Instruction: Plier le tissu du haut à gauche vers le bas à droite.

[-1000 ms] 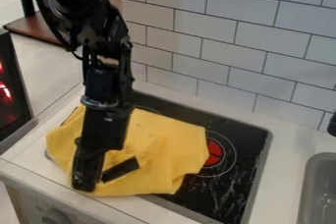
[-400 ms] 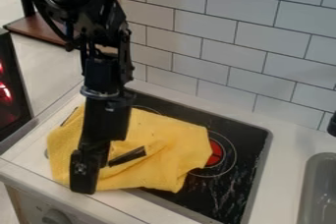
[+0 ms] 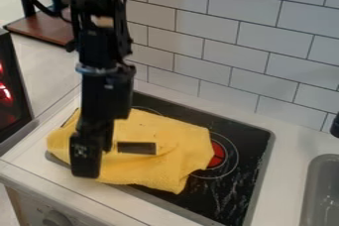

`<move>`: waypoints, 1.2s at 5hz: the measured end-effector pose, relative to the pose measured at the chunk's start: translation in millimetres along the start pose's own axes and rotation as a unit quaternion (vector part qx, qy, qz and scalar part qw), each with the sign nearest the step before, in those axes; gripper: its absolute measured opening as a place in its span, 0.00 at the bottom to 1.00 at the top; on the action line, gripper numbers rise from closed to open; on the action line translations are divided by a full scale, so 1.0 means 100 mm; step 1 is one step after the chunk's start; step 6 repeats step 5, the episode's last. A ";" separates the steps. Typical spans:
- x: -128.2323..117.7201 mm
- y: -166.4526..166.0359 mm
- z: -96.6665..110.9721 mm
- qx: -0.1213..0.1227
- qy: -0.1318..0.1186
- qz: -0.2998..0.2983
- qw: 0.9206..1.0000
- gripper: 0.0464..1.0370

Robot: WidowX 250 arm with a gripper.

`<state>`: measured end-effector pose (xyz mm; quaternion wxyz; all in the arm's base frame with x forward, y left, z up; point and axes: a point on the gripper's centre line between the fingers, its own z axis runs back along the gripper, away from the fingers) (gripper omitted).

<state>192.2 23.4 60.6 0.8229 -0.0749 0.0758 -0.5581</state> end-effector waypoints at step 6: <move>0.03 -0.12 0.43 0.050 -0.037 0.007 0.998 0.96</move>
